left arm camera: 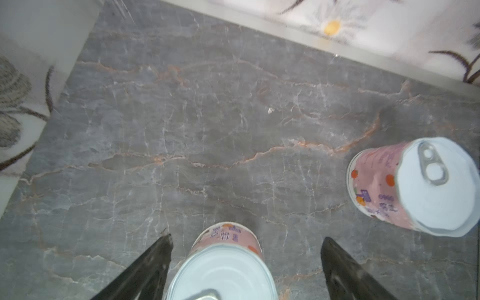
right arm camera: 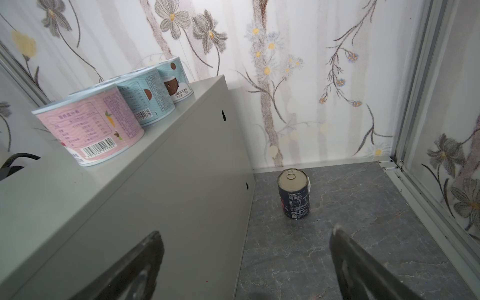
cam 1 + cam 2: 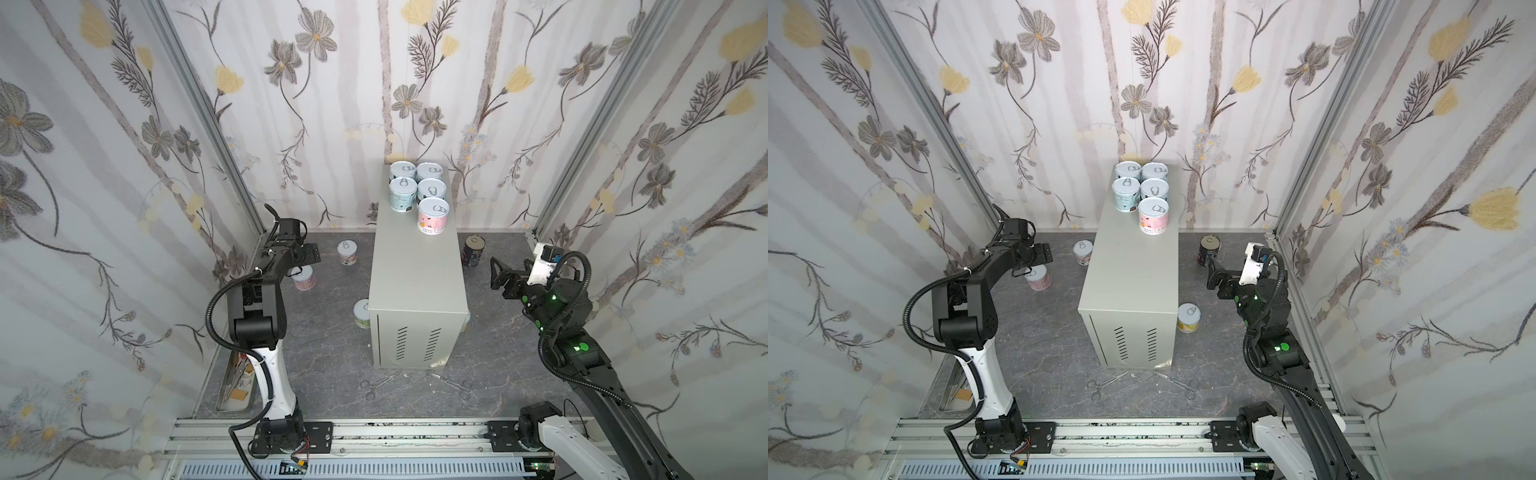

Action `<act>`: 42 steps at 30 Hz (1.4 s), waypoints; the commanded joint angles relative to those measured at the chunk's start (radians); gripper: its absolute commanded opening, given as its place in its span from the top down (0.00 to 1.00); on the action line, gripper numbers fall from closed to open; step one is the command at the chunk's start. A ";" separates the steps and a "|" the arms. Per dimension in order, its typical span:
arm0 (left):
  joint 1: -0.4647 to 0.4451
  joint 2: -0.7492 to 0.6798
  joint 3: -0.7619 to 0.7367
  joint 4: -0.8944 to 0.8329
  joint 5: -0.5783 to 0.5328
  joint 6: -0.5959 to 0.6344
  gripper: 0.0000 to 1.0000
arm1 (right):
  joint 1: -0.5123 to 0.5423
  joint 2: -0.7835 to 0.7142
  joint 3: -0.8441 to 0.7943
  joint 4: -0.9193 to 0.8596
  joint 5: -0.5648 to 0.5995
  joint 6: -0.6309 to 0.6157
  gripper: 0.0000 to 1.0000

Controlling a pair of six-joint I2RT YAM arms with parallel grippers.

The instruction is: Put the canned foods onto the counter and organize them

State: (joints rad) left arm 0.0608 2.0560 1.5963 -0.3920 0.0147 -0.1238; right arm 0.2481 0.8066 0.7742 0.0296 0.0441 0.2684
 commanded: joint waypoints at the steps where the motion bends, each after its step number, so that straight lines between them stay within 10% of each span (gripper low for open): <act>1: 0.001 -0.003 -0.034 -0.031 -0.009 -0.024 0.10 | -0.001 0.026 0.014 0.006 -0.001 0.000 0.00; 12: 0.002 -0.015 -0.129 -0.012 -0.020 -0.036 0.11 | -0.006 0.119 0.062 0.031 -0.059 -0.028 0.00; 28: 0.001 -0.008 -0.162 -0.016 -0.051 0.014 0.44 | -0.007 0.160 0.087 0.039 -0.081 -0.065 0.00; 42: -0.026 -0.236 -0.045 -0.208 -0.053 0.054 0.50 | -0.024 0.343 0.303 0.127 -0.103 -0.201 0.00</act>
State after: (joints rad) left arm 0.0460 1.8679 1.5085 -0.5529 -0.0330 -0.0864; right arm 0.2268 1.1290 1.0485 0.0727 -0.0452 0.1146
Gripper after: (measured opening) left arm 0.681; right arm 0.996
